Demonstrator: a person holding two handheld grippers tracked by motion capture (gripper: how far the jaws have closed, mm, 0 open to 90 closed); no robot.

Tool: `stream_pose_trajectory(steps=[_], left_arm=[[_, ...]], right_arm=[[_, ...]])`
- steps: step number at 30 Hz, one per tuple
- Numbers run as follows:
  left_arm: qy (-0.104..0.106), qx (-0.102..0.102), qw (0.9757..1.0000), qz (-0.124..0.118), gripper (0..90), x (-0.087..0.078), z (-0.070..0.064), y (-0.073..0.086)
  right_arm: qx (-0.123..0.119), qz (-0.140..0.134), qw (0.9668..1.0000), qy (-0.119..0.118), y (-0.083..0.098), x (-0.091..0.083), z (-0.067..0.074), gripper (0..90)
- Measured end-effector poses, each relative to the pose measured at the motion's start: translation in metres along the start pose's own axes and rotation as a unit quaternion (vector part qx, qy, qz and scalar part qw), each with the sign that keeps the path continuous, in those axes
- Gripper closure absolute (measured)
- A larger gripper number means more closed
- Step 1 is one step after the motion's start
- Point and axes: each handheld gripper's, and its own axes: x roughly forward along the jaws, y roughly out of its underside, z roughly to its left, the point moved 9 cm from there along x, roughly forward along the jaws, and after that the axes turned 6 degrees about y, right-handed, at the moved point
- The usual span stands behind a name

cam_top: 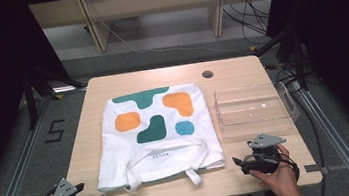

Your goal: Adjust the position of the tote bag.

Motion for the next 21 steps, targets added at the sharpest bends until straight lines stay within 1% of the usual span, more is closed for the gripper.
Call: stream_pose_trajectory(steps=[1,2,3,4,5,6,7,8,9,10,11,12,13,14,15,16,17,18,19,20,21], left_arm=[[0.0,0.0,1.0,0.0,14.9,0.0,0.0,0.0],[-0.002,0.007,1.0,-0.002,14.9,0.0002,0.0006,-0.0006],[-0.006,0.005,1.0,0.003,14.9,-0.0003,0.0014,0.0003],[-0.004,0.001,1.0,0.002,14.9,0.0006,0.0014,0.0004],[-0.003,-0.001,1.0,0.002,14.9,0.0006,0.0012,0.0004],[-0.007,0.002,0.9999,-0.008,15.0,0.0015,0.0012,-0.0011],[-0.007,0.002,0.9999,-0.008,15.0,0.0015,0.0012,-0.0011],[-0.007,-0.009,0.9999,-0.008,15.0,0.0021,0.0003,-0.0008],[-0.007,-0.009,0.9999,-0.008,15.0,0.0021,0.0003,-0.0008],[-0.008,0.005,0.9999,0.008,15.0,-0.0005,0.0022,0.0012],[-0.005,0.002,1.0,0.008,15.1,0.0,0.0015,0.0015],[-0.004,0.001,1.0,0.004,15.1,0.0007,0.0012,0.0011],[-0.009,0.002,0.9999,-0.008,15.1,0.0021,0.0016,-0.0011],[-0.008,0.023,0.9996,0.011,15.1,-0.0006,0.0043,0.0017],[-0.008,0.023,0.9996,0.011,15.1,-0.0006,0.0043,0.0017],[-0.008,0.024,0.9996,0.011,15.1,-0.0006,0.0042,0.0017],[-0.009,0.024,0.9996,0.011,15.3,-0.0006,0.0042,0.0019],[-0.01,0.024,0.9996,0.012,15.4,-0.0007,0.0044,0.002],[-0.012,0.024,0.9995,0.019,15.4,-0.0015,0.0048,0.0022],[-0.014,0.021,0.9996,0.017,15.5,-0.0015,0.0041,0.0017],[-0.015,0.018,0.9997,0.011,15.7,-0.0008,0.0035,0.0007]], right_arm=[[0.0,0.0,1.0,0.0,0.0,0.0,0.0,20.6],[-0.001,0.001,1.0,-0.005,0.0009,0.0011,0.0001,20.2],[0.005,0.012,0.9998,-0.011,0.002,0.0,0.0013,20.5],[0.003,0.006,1.0,-0.003,0.0015,0.0001,-0.0003,20.6],[0.003,0.008,1.0,-0.003,0.0019,-0.0002,-0.0002,20.7],[-0.008,0.002,1.0,-0.001,0.0011,0.0004,-0.0012,21.1],[-0.008,0.002,1.0,-0.001,0.0011,0.0004,-0.0012,21.1],[-0.009,0.002,1.0,0.004,0.0001,0.0001,-0.0012,21.6],[-0.009,0.002,1.0,0.004,0.0001,0.0001,-0.0012,21.6],[-0.019,-0.003,0.9998,0.007,-0.0002,0.0012,-0.0025,21.6],[-0.014,0.006,0.9999,-0.005,0.0017,0.0007,0.0014,22.6],[-0.014,0.006,0.9999,-0.005,0.0017,0.0007,0.0014,22.6],[-0.012,0.013,0.9998,-0.003,0.0027,-0.0003,0.0025,22.2],[-0.013,0.013,0.9998,-0.003,0.0027,-0.0002,0.0027,22.1],[-0.013,0.013,0.9998,-0.003,0.0027,-0.0002,0.0027,22.1],[-0.02,0.006,0.9998,-0.003,0.0013,0.0009,0.0019,22.3],[-0.01,0.012,0.9999,-0.006,0.0023,-0.0002,0.0045,22.4],[-0.022,0.003,0.9997,-0.007,0.0005,0.0008,0.0032,22.3],[-0.031,-0.002,0.9995,0.0,-0.0008,0.0014,0.0016,22.2],[-0.022,0.01,0.9997,-0.006,0.0006,0.0003,0.0043,22.1],[-0.021,0.008,0.9997,-0.006,0.0004,0.0008,0.005,22.0]])
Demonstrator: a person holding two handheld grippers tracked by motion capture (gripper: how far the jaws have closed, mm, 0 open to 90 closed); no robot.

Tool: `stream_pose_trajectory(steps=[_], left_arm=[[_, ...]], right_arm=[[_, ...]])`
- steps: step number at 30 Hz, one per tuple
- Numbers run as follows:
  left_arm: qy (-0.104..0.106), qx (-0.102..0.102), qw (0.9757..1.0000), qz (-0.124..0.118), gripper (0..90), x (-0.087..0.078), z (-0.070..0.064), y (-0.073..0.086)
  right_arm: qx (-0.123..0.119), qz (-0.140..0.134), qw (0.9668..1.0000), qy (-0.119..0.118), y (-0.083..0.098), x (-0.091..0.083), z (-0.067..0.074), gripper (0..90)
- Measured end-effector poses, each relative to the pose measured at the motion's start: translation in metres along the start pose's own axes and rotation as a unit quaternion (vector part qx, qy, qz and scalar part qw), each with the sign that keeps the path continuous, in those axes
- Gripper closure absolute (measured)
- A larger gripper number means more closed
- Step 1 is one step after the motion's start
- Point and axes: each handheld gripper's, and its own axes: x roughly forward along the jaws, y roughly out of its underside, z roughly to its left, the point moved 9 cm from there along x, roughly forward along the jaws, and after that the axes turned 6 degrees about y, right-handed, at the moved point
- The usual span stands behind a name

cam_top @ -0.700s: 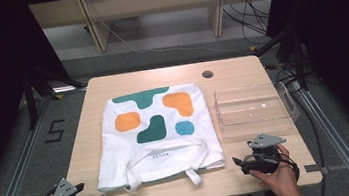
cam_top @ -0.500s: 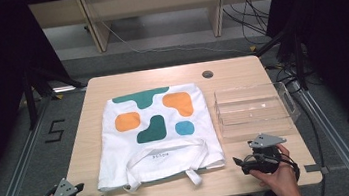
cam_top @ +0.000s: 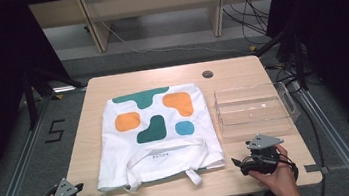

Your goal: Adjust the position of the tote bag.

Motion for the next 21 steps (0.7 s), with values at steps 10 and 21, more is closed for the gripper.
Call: stream_pose_trajectory(steps=[10,21], left_arm=[[-0.019,0.007,0.9997,0.014,19.3,0.005,0.001,-0.003],[-0.024,0.005,0.9997,0.01,26.9,0.024,0.003,-0.022]], right_arm=[[-0.01,-0.002,0.9999,0.003,-0.001,0.002,-0.001,22.1],[-0.02,0.002,0.9998,-0.001,0.0,0.004,0.001,23.3]])
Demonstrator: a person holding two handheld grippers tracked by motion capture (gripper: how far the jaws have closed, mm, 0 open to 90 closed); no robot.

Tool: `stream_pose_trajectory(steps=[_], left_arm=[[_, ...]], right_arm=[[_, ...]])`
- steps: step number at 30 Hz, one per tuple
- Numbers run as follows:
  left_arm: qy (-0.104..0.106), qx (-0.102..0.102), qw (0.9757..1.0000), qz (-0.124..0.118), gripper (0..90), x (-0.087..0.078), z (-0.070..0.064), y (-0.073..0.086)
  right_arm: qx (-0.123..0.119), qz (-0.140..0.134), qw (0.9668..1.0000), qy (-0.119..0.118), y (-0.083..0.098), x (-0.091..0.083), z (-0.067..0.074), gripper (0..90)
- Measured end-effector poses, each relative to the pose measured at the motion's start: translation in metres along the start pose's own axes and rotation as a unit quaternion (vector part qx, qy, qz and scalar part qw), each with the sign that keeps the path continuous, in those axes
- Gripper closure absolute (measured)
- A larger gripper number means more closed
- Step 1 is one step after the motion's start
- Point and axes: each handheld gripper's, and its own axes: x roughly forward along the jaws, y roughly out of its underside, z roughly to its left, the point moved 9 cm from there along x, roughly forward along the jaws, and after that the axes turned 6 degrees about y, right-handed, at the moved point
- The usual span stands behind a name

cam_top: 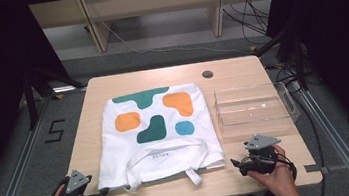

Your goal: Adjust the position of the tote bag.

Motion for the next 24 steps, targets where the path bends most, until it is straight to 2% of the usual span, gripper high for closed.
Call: stream_pose_trajectory(steps=[3,4,5,6,7,8,9,10,11,12,13,15,16,17,21,22,23,24], left_arm=[[-0.006,0.011,0.9999,-0.004,27.8,-0.001,0.001,-0.007],[-0.005,0.015,0.9998,-0.011,28.7,0.001,0.001,-0.01],[-0.002,0.02,0.9998,-0.008,29.8,0.002,0.001,-0.013],[0.015,-0.005,0.9993,-0.033,32.4,0.006,-0.001,-0.021],[0.015,-0.005,0.9993,-0.033,34.4,0.006,-0.001,-0.021],[0.022,-0.016,0.9987,-0.043,34.4,0.008,-0.001,-0.026],[0.02,-0.019,0.9987,-0.044,35.5,0.011,0.0,-0.03],[0.009,0.002,0.9995,-0.032,39.6,0.011,0.003,-0.032],[0.004,0.012,0.9996,-0.026,44.6,0.011,0.005,-0.034],[0.013,-0.015,0.9985,-0.051,54.6,0.014,0.003,-0.039],[0.015,-0.016,0.9982,-0.057,54.6,0.013,0.004,-0.042],[0.014,-0.027,0.9966,-0.077,62.9,0.012,0.005,-0.048],[0.009,-0.01,0.998,-0.063,66.0,0.009,0.008,-0.047],[0.008,-0.026,0.9964,-0.08,66.0,0.012,0.006,-0.051],[0.014,-0.025,0.9965,-0.078,68.5,0.014,0.006,-0.05],[0.017,-0.023,0.9968,-0.075,68.5,0.014,0.006,-0.049],[0.018,-0.023,0.9966,-0.076,68.5,0.014,0.006,-0.049],[0.018,-0.005,0.9982,-0.056,68.5,0.012,0.008,-0.046]], right_arm=[[-0.008,0.002,1.0,-0.003,0.0,0.0,0.0,23.4],[-0.014,0.0,0.9999,-0.003,0.0,0.0,0.0,23.4],[-0.011,0.001,0.9999,-0.002,-0.001,0.0,0.0,23.4],[0.012,0.012,0.9998,-0.011,0.0,-0.002,0.006,24.1],[0.012,0.012,0.9998,-0.011,0.0,-0.002,0.006,24.1],[-0.002,-0.005,1.0,-0.005,-0.003,0.0,0.003,24.8],[-0.005,-0.003,0.9999,-0.016,-0.003,0.0,0.006,25.0],[-0.009,0.001,0.9998,-0.02,-0.003,0.0,0.008,25.0],[-0.02,-0.006,0.9996,-0.02,-0.005,0.002,0.009,25.1],[-0.027,-0.009,0.9992,-0.026,-0.007,0.003,0.015,25.4],[-0.027,-0.009,0.9992,-0.026,-0.007,0.003,0.015,25.4],[-0.036,-0.003,0.9985,-0.04,-0.008,0.005,0.022,26.3],[-0.05,-0.005,0.9979,-0.039,-0.01,0.006,0.025,27.0],[-0.05,-0.005,0.9979,-0.039,-0.01,0.006,0.025,27.0],[-0.062,0.003,0.9971,-0.043,-0.013,0.012,0.032,29.0],[-0.058,0.011,0.9975,-0.04,-0.012,0.013,0.034,30.1],[-0.071,0.024,0.9967,-0.029,-0.012,0.019,0.033,30.3],[-0.071,0.024,0.9967,-0.029,-0.012,0.019,0.033,30.3]])
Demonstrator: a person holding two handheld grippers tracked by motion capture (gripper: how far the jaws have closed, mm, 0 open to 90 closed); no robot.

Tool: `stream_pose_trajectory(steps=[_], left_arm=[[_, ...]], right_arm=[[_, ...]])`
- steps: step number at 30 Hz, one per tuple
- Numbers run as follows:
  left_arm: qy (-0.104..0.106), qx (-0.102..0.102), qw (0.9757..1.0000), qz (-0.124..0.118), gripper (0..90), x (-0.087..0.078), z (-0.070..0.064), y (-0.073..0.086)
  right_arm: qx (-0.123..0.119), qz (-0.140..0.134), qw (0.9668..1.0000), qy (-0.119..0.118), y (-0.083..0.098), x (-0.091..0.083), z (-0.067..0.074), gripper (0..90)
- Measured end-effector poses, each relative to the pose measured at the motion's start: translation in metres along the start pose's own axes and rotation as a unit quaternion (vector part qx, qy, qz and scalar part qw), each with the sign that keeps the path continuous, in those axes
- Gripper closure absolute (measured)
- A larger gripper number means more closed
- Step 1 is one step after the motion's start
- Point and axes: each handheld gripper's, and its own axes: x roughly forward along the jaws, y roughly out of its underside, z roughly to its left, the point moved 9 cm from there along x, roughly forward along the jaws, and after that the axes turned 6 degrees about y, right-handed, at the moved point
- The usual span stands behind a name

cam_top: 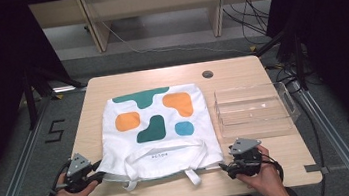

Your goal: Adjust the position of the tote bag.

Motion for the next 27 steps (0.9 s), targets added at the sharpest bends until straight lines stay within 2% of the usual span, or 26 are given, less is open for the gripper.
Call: stream_pose_trajectory(steps=[1,2,4,5,6,8,9,11,12,13,14,15,16,17,18,19,20,21,22,23,24,25,26,27], left_arm=[[0.0,-0.01,0.9999,-0.003,68.5,0.001,-0.001,0.0],[0.001,-0.003,1.0,-0.001,68.4,0.001,0.0,0.0],[0.003,-0.002,1.0,0.004,67.3,0.001,0.0,0.002],[0.0,-0.014,0.9999,-0.007,67.3,0.003,-0.001,0.001],[0.004,-0.005,1.0,0.006,66.1,0.002,0.001,0.004],[0.003,-0.01,0.9999,0.006,62.4,0.003,0.001,0.005],[0.001,-0.007,0.9998,0.021,60.5,0.005,0.001,0.01],[0.0,0.0,0.9997,0.026,58.9,0.007,0.002,0.013],[0.003,-0.005,0.9991,0.042,55.0,0.01,0.002,0.018],[0.001,-0.01,0.9994,0.033,55.0,0.013,0.002,0.018],[0.009,-0.02,0.9989,0.04,53.1,0.017,0.002,0.023],[0.009,-0.02,0.9989,0.04,52.8,0.017,0.002,0.023],[0.011,-0.031,0.9987,0.038,52.8,0.019,0.002,0.024],[0.011,-0.027,0.9986,0.044,52.3,0.018,0.003,0.024],[0.007,-0.03,0.9989,0.034,52.4,0.019,0.004,0.023],[0.01,-0.03,0.9987,0.039,55.2,0.018,0.004,0.023],[0.011,-0.03,0.999,0.032,68.3,0.019,0.003,0.022],[0.011,-0.02,0.9991,0.034,71.5,0.018,0.003,0.022],[0.008,0.002,0.9986,0.053,71.5,0.016,0.005,0.024],[0.004,0.001,0.999,0.044,74.3,0.019,0.004,0.023],[0.009,-0.004,0.999,0.043,76.2,0.02,0.003,0.023],[0.012,0.006,0.9989,0.045,77.3,0.018,0.004,0.023],[0.013,0.006,0.9994,0.033,78.1,0.018,0.004,0.02],[0.015,0.013,0.9991,0.038,78.9,0.016,0.004,0.021]], right_arm=[[0.001,0.002,1.0,0.004,-0.002,0.003,0.0,31.5],[-0.004,-0.001,1.0,0.006,-0.004,0.006,0.0,32.8],[-0.011,-0.002,0.9999,0.011,-0.009,0.011,-0.001,33.5],[-0.015,0.0,0.9998,0.016,-0.011,0.015,-0.001,34.2],[-0.02,0.004,0.9996,0.02,-0.013,0.018,-0.001,35.3],[-0.028,0.003,0.9993,0.025,-0.018,0.023,0.0,36.7],[-0.029,-0.001,0.9992,0.028,-0.022,0.027,0.001,39.0],[-0.037,0.002,0.9989,0.028,-0.023,0.029,0.002,41.9],[-0.047,0.004,0.9984,0.03,-0.026,0.033,0.005,46.4],[-0.047,0.004,0.9984,0.03,-0.026,0.033,0.005,46.4],[-0.052,0.007,0.9982,0.028,-0.027,0.036,0.006,47.9],[-0.052,0.007,0.9982,0.028,-0.027,0.036,0.006,47.9],[-0.055,0.008,0.998,0.03,-0.028,0.038,0.007,48.1],[-0.049,0.009,0.9982,0.034,-0.028,0.039,0.006,48.7],[-0.041,0.012,0.9986,0.032,-0.029,0.04,0.005,51.8],[-0.034,0.013,0.9989,0.028,-0.029,0.04,0.004,54.9],[-0.036,0.008,0.9991,0.023,-0.03,0.042,0.004,66.2],[-0.035,0.004,0.9993,0.014,-0.03,0.043,0.005,69.8],[-0.035,0.004,0.9993,0.014,-0.03,0.043,0.005,69.8],[-0.036,0.0,0.9993,0.013,-0.03,0.043,0.005,73.8],[-0.043,0.001,0.999,0.014,-0.029,0.043,0.003,77.3],[-0.043,0.001,0.999,0.012,-0.029,0.043,0.003,79.1],[-0.038,-0.001,0.9992,0.009,-0.03,0.042,0.002,81.1],[-0.036,-0.008,0.9993,0.01,-0.032,0.04,0.001,83.4]])
